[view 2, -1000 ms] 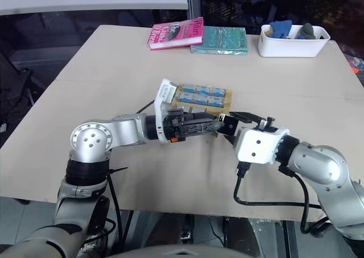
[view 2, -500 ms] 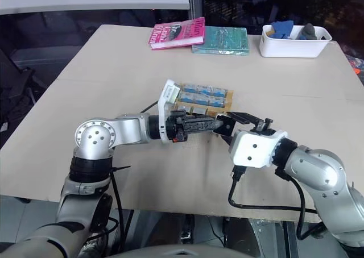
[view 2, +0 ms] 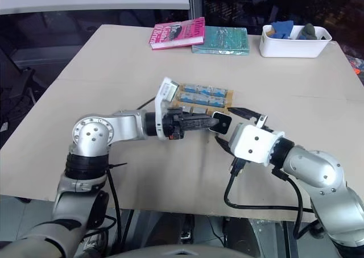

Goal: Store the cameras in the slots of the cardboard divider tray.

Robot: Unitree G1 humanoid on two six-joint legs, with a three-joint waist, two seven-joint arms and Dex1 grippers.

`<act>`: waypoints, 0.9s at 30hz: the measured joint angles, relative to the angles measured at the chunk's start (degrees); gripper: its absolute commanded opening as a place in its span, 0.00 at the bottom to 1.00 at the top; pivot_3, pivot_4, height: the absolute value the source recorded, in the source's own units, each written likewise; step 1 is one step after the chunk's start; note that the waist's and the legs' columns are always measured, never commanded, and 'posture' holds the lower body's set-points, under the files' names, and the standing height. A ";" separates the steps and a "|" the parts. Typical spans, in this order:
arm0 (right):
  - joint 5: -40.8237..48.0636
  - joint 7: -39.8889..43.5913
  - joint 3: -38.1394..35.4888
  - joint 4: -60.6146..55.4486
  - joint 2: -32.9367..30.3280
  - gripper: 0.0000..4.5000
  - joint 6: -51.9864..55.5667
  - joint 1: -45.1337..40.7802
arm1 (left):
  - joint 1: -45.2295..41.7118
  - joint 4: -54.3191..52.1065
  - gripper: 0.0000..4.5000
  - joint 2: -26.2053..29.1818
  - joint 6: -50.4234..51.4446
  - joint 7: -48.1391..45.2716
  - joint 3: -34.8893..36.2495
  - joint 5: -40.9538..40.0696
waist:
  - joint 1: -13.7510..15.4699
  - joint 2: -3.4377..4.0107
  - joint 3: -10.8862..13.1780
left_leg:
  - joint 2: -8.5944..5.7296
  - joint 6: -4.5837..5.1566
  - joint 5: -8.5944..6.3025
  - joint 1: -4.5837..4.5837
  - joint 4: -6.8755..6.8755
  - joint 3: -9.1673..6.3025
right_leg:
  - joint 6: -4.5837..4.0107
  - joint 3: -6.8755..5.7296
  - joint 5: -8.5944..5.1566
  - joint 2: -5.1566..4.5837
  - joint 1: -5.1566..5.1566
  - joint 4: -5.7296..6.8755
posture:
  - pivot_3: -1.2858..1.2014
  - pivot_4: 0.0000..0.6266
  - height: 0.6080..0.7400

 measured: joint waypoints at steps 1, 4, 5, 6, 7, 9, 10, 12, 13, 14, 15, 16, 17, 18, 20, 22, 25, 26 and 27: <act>0.46 -0.13 -0.54 -0.38 0.03 0.99 1.12 0.40 | -0.99 0.82 0.15 1.11 -0.62 -1.52 -0.09 1.40 | 0.00 0.00 0.00 | 0.00 0.00 0.00 0.00 0.00 0.01 | 0.00 -0.02 0.00 0.01 0.00 -0.01 | 0.52 0.24 1.00; 2.96 -0.62 -4.08 -1.97 0.72 0.99 5.05 4.50 | -5.61 5.27 0.15 5.53 -5.32 -9.38 -4.46 9.15 | 0.23 0.00 0.00 | -0.03 0.01 0.00 -0.03 -0.01 0.01 | 0.00 -0.07 0.00 0.02 0.00 -0.06 | 0.52 0.24 1.00; 4.76 -0.76 -6.02 -2.78 2.14 0.99 6.67 6.30 | -7.35 7.48 0.15 7.12 -7.60 -12.35 -6.74 12.69 | 0.26 0.00 0.00 | -0.04 0.01 0.00 -0.04 -0.04 0.00 | 0.00 -0.09 0.00 0.04 0.01 -0.08 | 0.52 0.24 1.00; 6.93 -1.09 -8.12 -3.56 3.93 0.99 8.30 7.83 | -8.95 9.92 0.15 8.39 -10.03 -15.21 -8.95 16.17 | 0.21 0.00 0.00 | -0.04 0.01 0.00 -0.04 -0.05 0.01 | 0.00 -0.07 0.00 0.07 0.00 -0.08 | 0.52 0.24 1.00; 9.88 -1.70 -10.60 -4.21 5.43 0.99 9.98 9.13 | -10.55 12.76 0.15 9.30 -13.06 -18.65 -11.26 20.19 | 0.11 0.00 0.00 | -0.04 0.01 -0.01 -0.04 -0.06 0.05 | 0.00 -0.04 0.00 0.06 -0.02 -0.08 | 0.52 0.24 1.00; 15.70 -2.97 -15.34 -4.82 7.31 0.99 10.86 11.55 | -13.77 17.62 0.15 9.60 -18.48 -24.57 -16.20 26.45 | 0.09 -0.01 0.01 | -0.04 0.02 -0.01 -0.05 -0.07 0.05 | 0.00 -0.05 0.00 0.07 -0.01 -0.10 | 0.52 0.24 1.00; 18.94 -3.90 -17.88 -4.88 7.92 0.99 10.82 13.04 | -15.69 20.62 0.15 9.51 -21.58 -27.69 -18.82 29.92 | 0.27 -0.01 0.01 | -0.04 0.03 -0.02 -0.06 -0.06 0.04 | 0.00 -0.06 0.00 0.09 -0.01 -0.12 | 0.52 0.24 1.00; 24.90 -5.75 -22.52 -4.89 7.43 0.99 9.82 17.44 | -19.58 26.72 0.15 8.58 -27.56 -33.09 -22.99 36.33 | 0.46 -0.01 0.01 | -0.06 0.06 -0.03 -0.10 -0.08 0.04 | 0.01 -0.06 -0.01 0.11 -0.01 -0.17 | 0.52 0.24 1.00; 28.19 -7.07 -24.66 -4.88 6.17 0.99 8.70 20.25 | -21.57 30.58 0.15 7.64 -31.37 -36.21 -24.73 39.82 | 0.43 -0.01 0.01 | -0.04 0.12 -0.07 -0.11 -0.09 0.07 | 0.01 -0.01 -0.01 0.12 -0.02 -0.22 | 0.52 0.24 1.00; 30.36 -8.27 -25.58 -4.89 5.04 0.99 7.63 21.76 | -22.71 33.29 0.15 6.90 -34.12 -38.28 -25.54 42.13 | 0.29 -0.02 0.01 | -0.03 0.14 -0.08 -0.11 -0.10 0.08 | 0.01 0.01 -0.01 0.12 -0.03 -0.24 | 0.52 0.24 1.00; 32.26 -9.60 -26.53 -4.96 3.89 0.99 5.99 24.20 | -24.34 36.60 0.15 5.39 -37.16 -39.98 -26.77 44.67 | 0.17 -0.02 0.01 | -0.03 0.17 -0.10 -0.14 -0.10 0.10 | 0.02 0.04 -0.02 0.12 -0.04 -0.26 | 0.52 0.24 1.00; 33.58 -10.72 -27.03 -5.00 2.76 0.99 4.66 26.39 | -25.51 39.17 0.15 4.14 -39.92 -41.26 -27.50 46.78 | 0.15 -0.03 0.02 | -0.03 0.19 -0.11 -0.18 -0.10 0.08 | 0.04 0.03 -0.03 0.14 -0.05 -0.30 | 0.52 0.24 1.00; 34.55 -11.94 -27.32 -5.04 1.77 0.99 2.97 29.03 | -26.84 42.16 0.15 2.84 -43.18 -42.47 -28.36 48.88 | 0.14 -0.04 0.03 | -0.02 0.22 -0.13 -0.20 -0.11 0.08 | 0.05 0.03 -0.03 0.15 -0.07 -0.34 | 0.52 0.24 1.00; 35.48 -13.58 -27.43 -5.06 0.99 0.99 0.68 32.18 | -28.65 45.65 0.15 1.05 -47.25 -43.94 -29.02 51.16 | 0.17 -0.04 0.02 | -0.02 0.25 -0.15 -0.25 -0.10 0.06 | 0.07 0.01 -0.05 0.16 -0.09 -0.37 | 0.52 0.24 1.00; 36.88 -16.42 -27.17 -5.09 -0.66 0.99 -2.84 36.55 | -31.77 51.24 0.15 -1.29 -53.11 -45.23 -29.39 55.23 | 0.15 -0.05 0.02 | -0.02 0.43 -0.25 -0.34 -0.10 0.06 | 0.11 0.02 -0.07 0.16 -0.12 -0.46 | 0.52 0.24 1.00; 38.05 -20.07 -26.51 -5.11 -3.38 0.99 -7.27 40.24 | -34.97 57.66 0.15 -3.94 -58.62 -46.11 -29.29 58.90 | 0.05 -0.05 0.02 | -0.01 0.54 -0.32 -0.39 -0.03 0.09 | 0.15 0.05 -0.06 0.15 -0.13 -0.54 | 0.52 0.24 1.00; 38.86 -24.39 -24.73 -5.19 -7.93 0.99 -13.48 43.67 | -38.11 64.66 0.15 -6.76 -65.37 -46.26 -28.85 63.24 | 0.07 -0.07 0.01 | -0.02 0.60 -0.35 -0.43 0.03 0.10 | 0.25 0.06 -0.04 0.14 -0.13 -0.60 | 0.52 0.24 1.00; 39.05 -25.03 -24.44 -5.23 -8.80 0.99 -14.58 44.22 | -38.51 65.58 0.15 -7.02 -66.57 -46.28 -28.78 64.00 | 0.13 -0.09 0.00 | -0.02 0.61 -0.35 -0.44 0.04 0.08 | 0.27 0.04 -0.04 0.14 -0.11 -0.62 | 0.52 0.24 1.00; 39.31 -26.45 -23.96 -5.24 -10.01 0.99 -16.50 45.23 | -39.15 67.48 0.15 -7.64 -68.10 -46.41 -28.38 64.89 | 0.22 -0.10 0.00 | -0.02 0.61 -0.35 -0.46 0.05 0.06 | 0.27 0.02 -0.04 0.14 -0.11 -0.61 | 0.52 0.24 1.00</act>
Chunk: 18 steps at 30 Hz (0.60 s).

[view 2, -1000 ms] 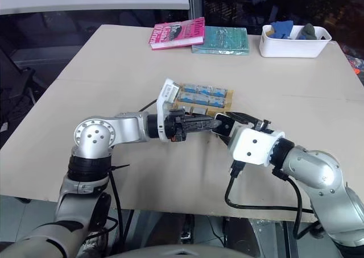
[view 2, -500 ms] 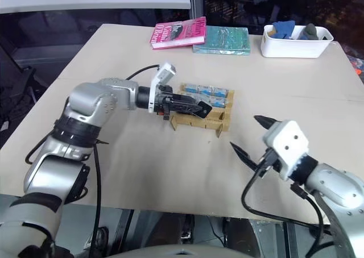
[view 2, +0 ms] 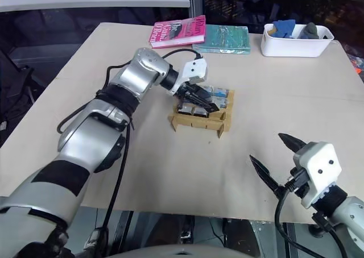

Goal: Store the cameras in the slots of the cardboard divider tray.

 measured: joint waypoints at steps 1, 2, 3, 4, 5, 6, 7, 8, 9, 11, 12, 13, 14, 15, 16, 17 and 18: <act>0.23 -0.88 0.47 -0.01 -1.09 0.99 -1.40 0.80 | -0.38 1.07 0.15 -0.50 -1.09 -0.25 0.29 0.58 | 0.05 -0.02 0.00 | 0.00 0.00 0.00 -0.02 0.00 -0.02 | 0.01 -0.02 0.00 0.00 0.00 -0.01 | 0.52 0.24 1.00; 0.47 -1.87 1.10 -0.04 -1.99 0.99 -2.88 1.54 | -0.84 2.11 0.15 -1.08 -2.03 -0.57 0.70 1.29 | 0.10 -0.04 -0.01 | 0.00 -0.01 0.00 -0.06 0.03 -0.05 | 0.01 -0.06 -0.01 0.00 0.00 -0.02 | 0.52 0.24 1.00; 0.59 -2.90 1.52 -0.06 -2.85 0.99 -4.25 2.22 | -1.35 3.18 0.15 -1.71 -2.78 -0.85 1.24 1.94 | 0.15 -0.04 -0.01 | 0.00 -0.01 0.01 -0.09 0.06 -0.06 | 0.02 -0.08 -0.01 -0.01 -0.01 -0.02 | 0.52 0.24 1.00; 0.64 -4.38 1.66 -0.07 -4.26 0.99 -6.01 3.53 | -2.10 4.63 0.15 -2.55 -3.35 -1.18 1.96 2.86 | 0.25 -0.04 -0.01 | -0.01 -0.02 0.01 -0.14 0.11 -0.06 | 0.04 -0.09 -0.01 -0.02 -0.03 -0.02 | 0.52 0.24 1.00; 0.64 -4.96 1.70 -0.07 -4.73 0.99 -6.59 3.92 | -2.42 5.23 0.15 -2.80 -3.44 -1.42 2.29 3.06 | 0.26 -0.06 -0.01 | -0.01 -0.07 0.04 -0.19 0.14 -0.08 | 0.07 -0.12 0.00 -0.02 -0.04 -0.05 | 0.52 0.24 1.00; 0.64 -5.71 1.71 -0.07 -5.27 0.99 -7.37 4.36 | -2.75 5.77 0.15 -3.07 -3.44 -1.75 2.66 3.28 | 0.26 -0.06 -0.01 | -0.01 -0.06 0.04 -0.25 0.17 -0.08 | 0.10 -0.12 0.00 -0.03 -0.07 -0.05 | 0.52 0.24 1.00; 0.63 -6.21 1.73 -0.07 -5.58 0.99 -7.93 4.80 | -3.03 6.36 0.15 -3.37 -3.39 -2.01 3.20 3.50 | 0.30 -0.06 -0.01 | -0.01 -0.05 0.03 -0.30 0.19 -0.09 | 0.12 -0.13 0.00 -0.03 -0.10 -0.06 | 0.52 0.24 1.00; 0.58 -6.86 1.77 -0.07 -6.10 0.99 -8.66 5.59 | -3.43 7.00 0.15 -3.78 -3.23 -2.40 4.14 3.60 | 0.35 -0.06 -0.01 | -0.03 -0.05 0.03 -0.38 0.20 -0.11 | 0.14 -0.16 0.00 -0.05 -0.15 -0.06 | 0.52 0.24 1.00; 0.42 -7.46 1.96 -0.08 -6.69 0.99 -9.53 6.41 | -3.92 7.73 0.15 -4.21 -2.82 -3.05 4.86 3.63 | 0.37 -0.08 0.00 | -0.03 -0.05 0.03 -0.44 0.21 -0.11 | 0.15 -0.16 0.00 -0.05 -0.20 -0.07 | 0.52 0.24 1.00; -0.12 -8.26 2.41 -0.10 -7.13 0.99 -10.70 7.45 | -4.66 8.28 0.15 -4.97 -2.14 -3.85 6.34 3.89 | 0.32 -0.09 0.01 | -0.06 -0.04 0.02 -0.50 0.21 -0.09 | 0.18 -0.14 0.00 -0.07 -0.29 -0.07 | 0.52 0.24 1.00; -0.35 -8.55 2.55 -0.10 -7.17 0.99 -11.04 7.60 | -4.91 8.36 0.15 -5.02 -1.95 -4.13 6.44 3.96 | 0.18 -0.09 0.01 | -0.06 -0.04 0.02 -0.50 0.20 -0.07 | 0.18 -0.13 -0.01 -0.07 -0.29 -0.06 | 0.52 0.24 1.00; -0.70 -8.96 2.86 -0.10 -7.19 0.99 -11.43 7.72 | -5.16 8.56 0.15 -5.13 -1.83 -4.36 6.78 4.10 | 0.04 -0.09 0.01 | -0.06 -0.04 0.02 -0.49 0.20 -0.07 | 0.19 -0.13 -0.01 -0.07 -0.29 -0.05 | 0.52 0.24 1.00; -1.22 -9.30 3.51 -0.10 -7.21 0.99 -11.91 7.86 | -5.27 8.58 0.15 -5.38 -1.82 -4.43 7.20 4.26 | -0.07 -0.09 0.01 | -0.05 -0.05 0.02 -0.48 0.19 -0.07 | 0.19 -0.13 -0.01 -0.08 -0.29 -0.04 | 0.52 0.24 1.00; -1.57 -9.52 3.99 -0.10 -7.21 0.99 -12.05 7.86 | -5.27 8.60 0.15 -5.77 -1.84 -4.46 7.40 4.64 | -0.12 -0.09 0.01 | -0.05 -0.05 0.03 -0.48 0.19 -0.07 | 0.19 -0.14 -0.02 -0.08 -0.30 -0.04 | 0.52 0.24 1.00; -1.81 -9.65 4.26 -0.09 -7.22 0.99 -12.07 7.79 | -5.25 8.62 0.15 -6.01 -1.93 -4.49 7.38 5.16 | -0.15 -0.09 0.01 | -0.05 -0.05 0.03 -0.48 0.19 -0.07 | 0.19 -0.13 -0.02 -0.08 -0.30 -0.04 | 0.52 0.24 1.00; -2.22 -9.77 4.84 -0.09 -7.22 0.99 -12.08 7.17 | -5.17 8.64 0.15 -6.20 -2.29 -4.50 7.23 5.92 | -0.16 -0.09 0.01 | -0.05 -0.05 0.03 -0.47 0.19 -0.07 | 0.19 -0.13 -0.01 -0.08 -0.30 -0.03 | 0.52 0.24 1.00; -2.39 -9.82 5.52 -0.10 -7.21 0.99 -12.09 6.47 | -5.03 8.65 0.15 -6.33 -2.63 -4.49 7.01 6.52 | -0.17 -0.09 0.01 | -0.05 -0.05 0.03 -0.46 0.19 -0.05 | 0.19 -0.11 -0.01 -0.08 -0.30 -0.03 | 0.52 0.24 1.00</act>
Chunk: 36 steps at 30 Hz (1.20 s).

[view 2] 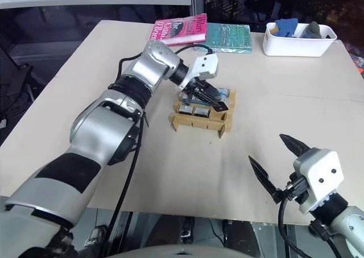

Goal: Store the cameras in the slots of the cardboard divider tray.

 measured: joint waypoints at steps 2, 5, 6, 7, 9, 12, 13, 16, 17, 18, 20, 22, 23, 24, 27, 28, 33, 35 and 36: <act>-0.11 0.00 1.38 0.00 0.01 0.99 0.06 -1.95 | 0.70 0.02 0.15 -0.47 -1.15 0.20 -0.40 1.62 | -0.01 0.00 0.00 | 0.00 0.00 0.00 0.02 0.00 0.01 | 0.00 0.02 0.00 0.00 0.00 0.01 | 0.52 0.24 1.00; 0.60 0.07 3.71 0.00 0.01 0.99 1.43 -6.01 | 1.66 1.21 0.15 -0.82 -2.68 1.50 -0.76 3.97 | -0.04 0.00 0.00 | 0.00 0.00 0.00 0.02 0.01 0.01 | 0.00 0.02 0.01 0.00 -0.01 0.03 | 0.52 0.24 1.00; 1.30 0.07 4.37 0.00 0.03 0.99 2.16 -7.50 | 1.83 1.41 0.15 -1.00 -3.04 1.79 -0.76 4.43 | -0.02 0.00 0.00 | 0.00 0.00 0.00 0.01 0.01 0.00 | -0.01 0.01 0.01 0.00 -0.01 0.04 | 0.52 0.24 1.00; 1.96 0.06 5.06 0.00 0.05 0.99 2.90 -8.67 | 1.83 1.56 0.15 -1.14 -3.20 2.02 -0.74 4.61 | 0.00 -0.01 0.00 | 0.00 0.00 0.00 0.01 0.01 0.00 | -0.01 0.00 0.01 0.00 -0.01 0.03 | 0.52 0.24 1.00; 3.80 0.04 6.63 0.01 0.37 0.99 4.83 -12.23 | 1.83 1.83 0.15 -1.53 -3.57 2.53 -0.72 5.46 | 0.04 -0.01 0.00 | -0.01 0.00 0.00 0.00 0.04 -0.01 | 0.00 -0.01 0.02 -0.02 0.00 0.04 | 0.52 0.24 1.00; 6.79 0.21 8.54 0.13 2.11 0.99 7.74 -17.52 | 1.83 2.27 0.15 -1.87 -4.08 2.98 -0.57 6.29 | 0.03 -0.04 -0.01 | -0.02 0.01 0.00 0.01 0.06 -0.02 | 0.01 -0.02 0.03 -0.02 0.02 0.05 | 0.52 0.24 1.00; 8.05 0.50 9.50 0.30 3.39 0.99 8.63 -19.62 | 1.83 2.36 0.15 -1.94 -4.17 3.09 -0.46 6.52 | 0.00 -0.05 -0.01 | -0.01 0.01 0.00 0.01 0.08 -0.02 | 0.01 -0.01 0.04 -0.01 0.02 0.07 | 0.52 0.24 1.00; 10.23 3.21 11.32 3.36 6.01 0.99 11.44 -25.47 | 1.84 2.90 0.15 -2.20 -4.24 3.67 -0.17 6.70 | 0.04 -0.07 -0.03 | -0.02 0.04 -0.01 0.01 0.15 -0.02 | 0.03 -0.02 0.06 -0.02 0.03 0.10 | 0.52 0.24 1.00; 10.34 4.24 11.39 5.18 6.61 0.99 12.11 -26.48 | 1.84 2.95 0.15 -2.32 -4.26 3.83 -0.12 6.72 | 0.11 -0.06 -0.03 | -0.05 0.06 -0.02 0.00 0.17 -0.01 | 0.05 0.00 0.07 -0.05 0.03 0.11 | 0.52 0.24 1.00; 10.66 5.48 11.23 7.12 7.00 0.99 12.84 -27.31 | 1.83 3.08 0.15 -2.32 -4.26 3.86 -0.01 6.78 | 0.09 -0.06 -0.03 | -0.06 0.09 -0.03 0.00 0.18 0.00 | 0.06 0.00 0.08 -0.06 0.04 0.11 | 0.52 0.24 1.00; 11.42 7.83 10.27 9.98 7.37 0.99 14.07 -28.17 | 1.83 3.22 0.15 -2.32 -4.25 3.90 0.26 6.84 | 0.07 -0.06 -0.03 | -0.07 0.12 -0.05 0.00 0.19 0.01 | 0.08 0.02 0.09 -0.07 0.04 0.11 | 0.52 0.24 1.00; 12.89 11.10 7.62 13.07 7.15 0.99 15.25 -29.64 | 1.83 3.35 0.15 -2.31 -4.22 3.99 0.46 7.01 | 0.01 -0.06 -0.03 | -0.07 0.12 -0.05 0.00 0.20 0.02 | 0.09 0.03 0.11 -0.07 0.04 0.12 | 0.52 0.24 1.00; 13.39 12.53 6.62 14.55 7.04 0.99 15.52 -30.79 | 1.83 3.42 0.15 -2.28 -4.21 4.04 0.52 7.08 | 0.01 -0.06 -0.03 | -0.07 0.13 -0.05 0.01 0.21 0.02 | 0.10 0.03 0.11 -0.07 0.04 0.14 | 0.52 0.24 1.00; 13.72 15.28 4.80 17.56 6.93 0.99 16.04 -33.86 | 1.83 3.49 0.15 -2.35 -4.19 4.30 0.60 7.31 | -0.02 -0.04 -0.04 | -0.07 0.14 -0.06 0.01 0.25 0.03 | 0.12 0.04 0.13 -0.07 0.03 0.17 | 0.52 0.24 1.00; 13.54 20.68 3.97 23.55 5.28 0.99 17.07 -39.16 | 1.83 3.70 0.15 -2.51 -4.16 4.74 1.05 7.61 | -0.02 -0.03 -0.03 | -0.06 0.35 -0.18 0.01 0.36 0.03 | 0.12 0.05 0.13 -0.07 0.03 0.25 | 0.52 0.24 1.00; 13.55 24.21 3.80 27.45 4.49 0.99 17.96 -42.39 | 1.83 3.83 0.15 -2.55 -4.12 4.87 1.34 7.69 | -0.02 -0.03 -0.03 | -0.06 0.37 -0.20 -0.01 0.45 0.02 | 0.12 0.04 0.13 -0.06 0.03 0.30 | 0.52 0.24 1.00; 12.70 37.05 2.36 36.37 0.55 0.99 20.25 -48.18 | 1.83 3.90 0.15 -2.74 -4.07 5.24 1.60 7.80 | 0.10 -0.02 -0.02 | -0.06 0.42 -0.23 -0.06 0.60 0.03 | 0.13 0.02 0.14 -0.11 0.03 0.43 | 0.52 0.24 1.00; 12.51 42.59 2.30 37.16 -0.46 0.99 21.67 -48.04 | 1.82 3.90 0.15 -2.61 -3.99 5.26 1.62 7.90 | -0.02 -0.02 -0.01 | -0.06 0.40 -0.22 -0.06 0.62 0.05 | 0.13 0.05 0.14 -0.12 0.02 0.47 | 0.52 0.24 1.00; 12.47 44.41 2.07 37.31 -0.82 0.99 22.30 -48.05 | 1.82 3.90 0.15 -2.58 -3.90 5.34 1.64 8.02 | -0.03 -0.02 -0.01 | -0.06 0.40 -0.22 -0.05 0.66 0.05 | 0.13 0.06 0.14 -0.12 0.02 0.52 | 0.52 0.24 1.00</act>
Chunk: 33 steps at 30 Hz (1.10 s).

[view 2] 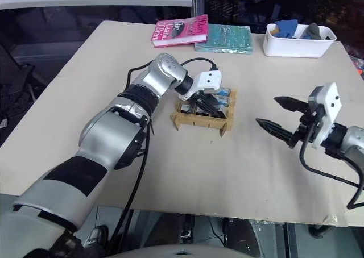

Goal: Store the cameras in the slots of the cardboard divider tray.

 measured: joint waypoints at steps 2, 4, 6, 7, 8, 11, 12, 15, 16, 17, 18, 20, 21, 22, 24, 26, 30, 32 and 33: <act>-0.17 2.31 -1.00 0.12 -0.76 0.99 0.76 0.04 | 0.00 0.00 0.15 -0.02 0.12 0.33 0.01 0.16 | 0.00 0.00 0.00 | 0.00 0.01 -0.01 0.01 0.07 0.00 | 0.00 0.01 0.00 -0.02 0.00 0.08 | 0.52 0.24 1.00; -0.52 4.57 -3.31 0.30 -1.80 0.99 1.62 0.04 | 0.00 0.01 0.15 -0.04 0.38 0.90 0.01 0.32 | 0.00 0.00 0.00 | 0.00 0.12 -0.07 0.01 0.15 0.00 | 0.01 0.01 0.00 -0.03 0.00 0.16 | 0.52 0.24 1.00; -1.02 5.58 -4.86 0.39 -1.83 0.99 1.96 0.03 | 0.00 0.01 0.15 -0.03 0.65 1.08 0.02 0.50 | -0.03 0.00 0.00 | 0.00 0.13 -0.08 0.04 0.18 0.00 | 0.01 0.04 0.00 -0.04 0.00 0.24 | 0.52 0.24 1.00; -1.30 5.91 -5.10 0.39 -1.79 0.99 2.25 0.06 | 0.00 0.01 0.15 -0.03 0.68 1.10 0.06 0.60 | -0.05 0.00 0.00 | 0.00 0.13 -0.08 0.05 0.19 0.01 | 0.01 0.06 0.00 -0.04 -0.01 0.28 | 0.52 0.24 1.00; -1.52 6.32 -5.51 0.36 -1.60 0.99 2.73 0.21 | 0.00 0.01 0.15 -0.03 0.68 1.13 0.09 0.64 | -0.04 0.00 0.00 | 0.00 0.13 -0.07 0.05 0.19 0.01 | 0.01 0.06 0.00 -0.04 -0.02 0.30 | 0.52 0.24 1.00; -2.29 6.45 -6.54 0.20 -0.58 0.99 3.06 0.68 | 0.00 0.01 0.15 -0.02 0.68 1.16 0.12 0.70 | -0.04 0.00 0.00 | 0.00 0.12 -0.07 0.05 0.20 0.02 | 0.01 0.07 0.00 -0.04 -0.03 0.31 | 0.52 0.24 1.00; -2.49 6.43 -6.62 0.05 -0.11 1.00 3.20 0.77 | 0.00 0.01 0.33 0.01 0.67 1.16 0.13 0.75 | -0.06 0.00 0.00 | 0.00 0.12 -0.07 0.05 0.20 0.03 | 0.01 0.09 0.00 -0.04 -0.03 0.31 | 0.52 0.24 1.00; -2.75 6.35 -6.66 -0.67 0.73 1.00 3.71 0.85 | -0.01 0.01 0.56 0.84 0.66 2.81 0.10 1.29 | -0.11 0.00 0.00 | 0.00 0.12 -0.07 0.04 0.21 0.04 | 0.01 0.13 0.00 -0.04 -0.07 0.35 | 0.52 0.24 1.00; -2.84 6.33 -6.70 -0.66 0.77 1.00 3.77 0.99 | -0.01 0.01 0.56 1.30 0.65 3.30 0.15 1.35 | -0.10 0.00 0.00 | 0.00 0.12 -0.07 0.04 0.20 0.04 | 0.01 0.12 0.00 -0.04 -0.07 0.35 | 0.52 0.24 1.00; -2.93 6.32 -6.72 -0.66 0.77 1.00 3.83 1.04 | -0.01 0.01 0.56 1.49 0.65 3.40 0.18 1.36 | -0.06 0.00 0.00 | 0.00 0.11 -0.07 0.03 0.20 0.04 | 0.01 0.11 0.00 -0.04 -0.07 0.35 | 0.52 0.24 1.00; -3.04 6.19 -7.07 -0.74 1.03 1.00 4.12 1.14 | -0.02 0.01 0.56 1.58 0.62 3.91 0.58 1.29 | -0.02 0.00 0.00 | 0.00 0.05 -0.03 0.02 0.20 0.04 | 0.01 0.10 0.00 -0.05 -0.07 0.33 | 0.52 0.24 1.00; -3.05 5.30 -8.07 -2.24 2.17 1.00 4.28 1.55 | -0.16 -0.03 0.56 1.79 1.71 3.56 2.87 -0.30 | 0.09 -0.01 0.02 | -0.01 -0.05 0.03 -0.05 0.21 0.04 | 0.01 0.08 0.00 -0.07 -0.10 0.32 | 0.52 0.24 1.00; -3.04 4.88 -8.31 -3.17 2.65 1.00 4.38 1.89 | -0.45 -0.20 0.56 2.25 2.68 3.05 4.25 -1.31 | 0.03 -0.01 0.02 | -0.01 -0.06 0.03 -0.05 0.21 0.04 | 0.01 0.08 0.00 -0.07 -0.11 0.32 | 0.52 0.24 1.00; -3.04 4.25 -8.34 -4.18 3.34 1.00 4.60 2.25 | -1.08 -0.74 0.56 3.07 4.11 2.16 6.02 -2.84 | -0.03 -0.01 0.02 | -0.01 -0.07 0.04 -0.06 0.21 0.04 | 0.01 0.08 0.00 -0.06 -0.13 0.32 | 0.52 0.24 1.00; -3.60 2.26 -8.34 -6.48 5.10 1.00 4.97 3.02 | -2.23 -3.83 0.56 4.80 7.65 0.85 9.69 -6.36 | -0.06 0.00 0.02 | -0.01 -0.09 0.05 -0.07 0.20 0.04 | 0.01 0.09 0.00 -0.06 -0.15 0.34 | 0.52 0.24 1.00; -4.23 0.08 -8.34 -9.32 6.90 1.00 5.22 4.74 | -1.92 -9.69 0.56 6.69 11.84 0.83 13.58 -10.29 | -0.09 0.01 0.02 | 0.00 -0.10 0.05 -0.06 0.18 0.03 | 0.02 0.09 -0.01 -0.06 -0.15 0.33 | 0.52 0.24 1.00; -6.78 -3.65 -8.22 -13.65 10.22 1.00 5.19 9.11 | 7.66 -29.72 0.56 10.96 21.99 5.32 22.01 -18.75 | -0.40 0.18 -0.08 | 0.01 -0.13 0.06 0.05 0.16 0.05 | 0.02 0.26 0.00 -0.08 -0.14 0.38 | 0.52 0.24 1.00; -7.84 -4.62 -8.25 -14.53 11.15 1.00 5.18 10.38 | 14.79 -40.40 0.56 11.52 28.09 9.00 24.42 -21.74 | -0.29 0.19 -0.09 | 0.01 -0.14 0.07 0.06 0.19 0.04 | 0.02 0.27 0.00 -0.10 -0.12 0.41 | 0.52 0.24 1.00; -8.60 -5.39 -8.37 -14.89 11.78 1.00 5.13 10.79 | 19.66 -47.81 0.56 11.68 31.76 11.72 25.84 -23.26 | -0.35 0.20 -0.10 | 0.02 -0.14 0.07 0.07 0.22 0.03 | 0.02 0.35 0.00 -0.13 -0.09 0.42 | 0.52 0.24 1.00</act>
